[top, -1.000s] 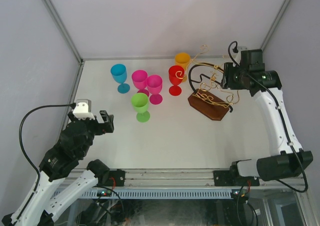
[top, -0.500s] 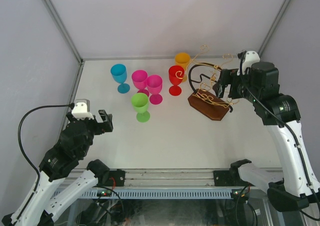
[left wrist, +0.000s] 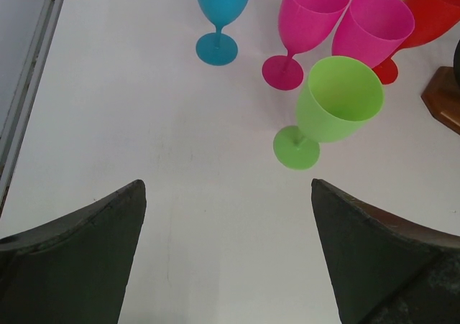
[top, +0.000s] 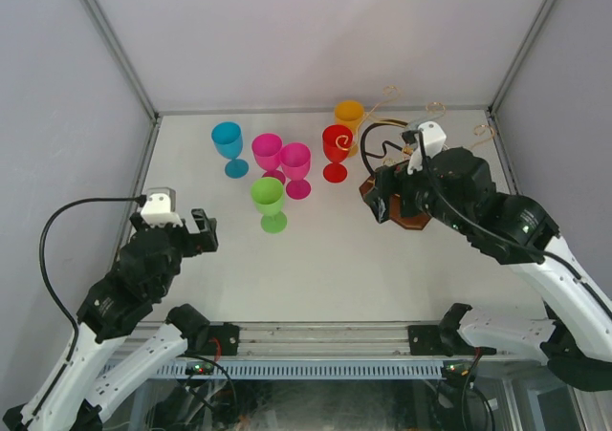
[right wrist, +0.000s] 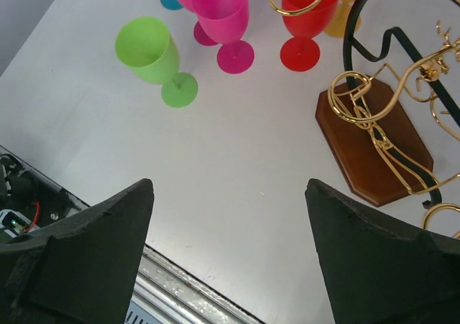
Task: Place the wine glass upside down on the wine glass rack
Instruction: Move the wine rack to the center of the board.
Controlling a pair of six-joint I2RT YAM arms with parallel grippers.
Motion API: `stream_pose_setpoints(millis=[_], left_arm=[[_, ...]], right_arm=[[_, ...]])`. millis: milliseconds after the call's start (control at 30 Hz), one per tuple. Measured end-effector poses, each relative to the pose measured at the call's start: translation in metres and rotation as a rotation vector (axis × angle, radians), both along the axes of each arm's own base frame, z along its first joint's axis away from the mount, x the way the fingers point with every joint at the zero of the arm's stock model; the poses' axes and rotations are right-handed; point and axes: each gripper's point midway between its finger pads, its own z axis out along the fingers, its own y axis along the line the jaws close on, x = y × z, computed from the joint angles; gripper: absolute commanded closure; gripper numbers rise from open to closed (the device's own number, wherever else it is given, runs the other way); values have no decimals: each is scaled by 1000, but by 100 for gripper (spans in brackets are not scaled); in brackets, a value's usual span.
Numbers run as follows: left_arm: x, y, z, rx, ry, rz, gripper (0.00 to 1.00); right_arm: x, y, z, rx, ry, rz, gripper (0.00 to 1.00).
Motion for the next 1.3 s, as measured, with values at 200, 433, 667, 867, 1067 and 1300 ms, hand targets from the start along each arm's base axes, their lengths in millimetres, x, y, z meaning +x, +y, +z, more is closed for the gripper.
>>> stream_pose_setpoints(millis=[200, 433, 667, 867, 1067, 1300], left_arm=[[10, -18, -17, 42, 93, -49, 0], [23, -43, -42, 80, 208, -121, 0], [35, -61, -40, 68, 195, -172, 0], [44, -67, -27, 35, 135, -176, 0], [48, -71, -17, 7, 95, -183, 0], [46, -80, -6, -22, 54, -235, 0]], right_arm=[[-2, 12, -26, -48, 30, 3, 14], [-6, 9, -51, -75, 60, -5, 14], [-16, -5, -53, -55, 39, -8, 14], [-19, -8, -61, -67, 46, -11, 14], [-19, -8, -64, -74, 49, -8, 14], [-19, -7, -64, -69, 48, -2, 14]])
